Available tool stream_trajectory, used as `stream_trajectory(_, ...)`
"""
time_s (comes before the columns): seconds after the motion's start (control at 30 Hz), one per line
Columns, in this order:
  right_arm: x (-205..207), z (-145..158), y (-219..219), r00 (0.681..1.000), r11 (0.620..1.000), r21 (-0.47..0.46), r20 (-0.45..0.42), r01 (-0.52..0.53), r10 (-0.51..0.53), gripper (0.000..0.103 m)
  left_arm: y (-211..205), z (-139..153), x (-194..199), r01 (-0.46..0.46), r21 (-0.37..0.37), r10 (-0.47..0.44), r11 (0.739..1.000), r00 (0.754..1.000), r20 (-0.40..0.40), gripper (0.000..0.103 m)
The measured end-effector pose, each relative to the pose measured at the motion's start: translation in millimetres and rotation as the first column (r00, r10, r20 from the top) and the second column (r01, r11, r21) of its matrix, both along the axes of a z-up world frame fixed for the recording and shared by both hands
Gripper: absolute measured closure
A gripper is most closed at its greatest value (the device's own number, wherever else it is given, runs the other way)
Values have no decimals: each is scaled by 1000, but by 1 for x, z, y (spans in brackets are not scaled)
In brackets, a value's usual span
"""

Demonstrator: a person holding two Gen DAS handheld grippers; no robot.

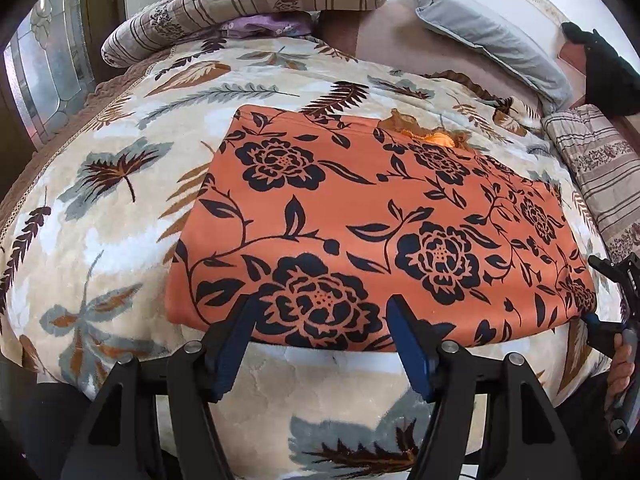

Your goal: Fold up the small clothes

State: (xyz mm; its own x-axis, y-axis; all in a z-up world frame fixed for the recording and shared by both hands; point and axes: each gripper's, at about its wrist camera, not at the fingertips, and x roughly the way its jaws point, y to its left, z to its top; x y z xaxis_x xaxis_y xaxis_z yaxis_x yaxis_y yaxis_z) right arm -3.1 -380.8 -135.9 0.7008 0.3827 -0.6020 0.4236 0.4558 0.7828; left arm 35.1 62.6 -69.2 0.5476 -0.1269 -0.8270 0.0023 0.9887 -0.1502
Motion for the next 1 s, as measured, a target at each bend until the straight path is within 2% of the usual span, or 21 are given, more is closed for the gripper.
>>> stream_trajectory(0.2, 4, 1, 5, 1000, 999, -52, 5, -13, 14, 28, -5, 2, 13, -4, 21, 3, 1000, 1000, 28, 35)
stream_trajectory(0.47, 2, -1, 5, 999, 997, -69, 26, -33, 35, 28, -30, -7, 46, 8, 67, -10, 998, 1000, 28, 35)
stream_trajectory(0.57, 3, 2, 6, 999, 996, -78, 26, -38, 40, 28, -44, -15, 56, 22, 100, -25, 995, 999, 25, 34)
stream_trajectory(0.63, 4, 7, 8, 998, 993, -108, 33, -45, 49, 30, -54, -27, 62, 29, 160, -32, 987, 999, 14, 24)
stream_trajectory(0.7, 6, 12, 12, 998, 987, -150, 36, -54, 60, 30, -59, -26, 63, 35, 201, -41, 979, 999, 25, 23)
stream_trajectory(0.8, 6, 18, 16, 996, 981, -182, 46, -61, 71, 30, -55, -14, 62, 25, 166, -30, 986, 999, 31, 23)
stream_trajectory(0.9, 8, 14, 16, 998, 983, -175, 27, -51, 57, 30, -56, -11, 62, 24, 169, -32, 985, 998, 47, 23)
stream_trajectory(1.0, 12, 5, 13, 998, 987, -155, 16, -51, 54, 29, -56, -24, 69, 33, 166, -32, 986, 999, -6, 23)
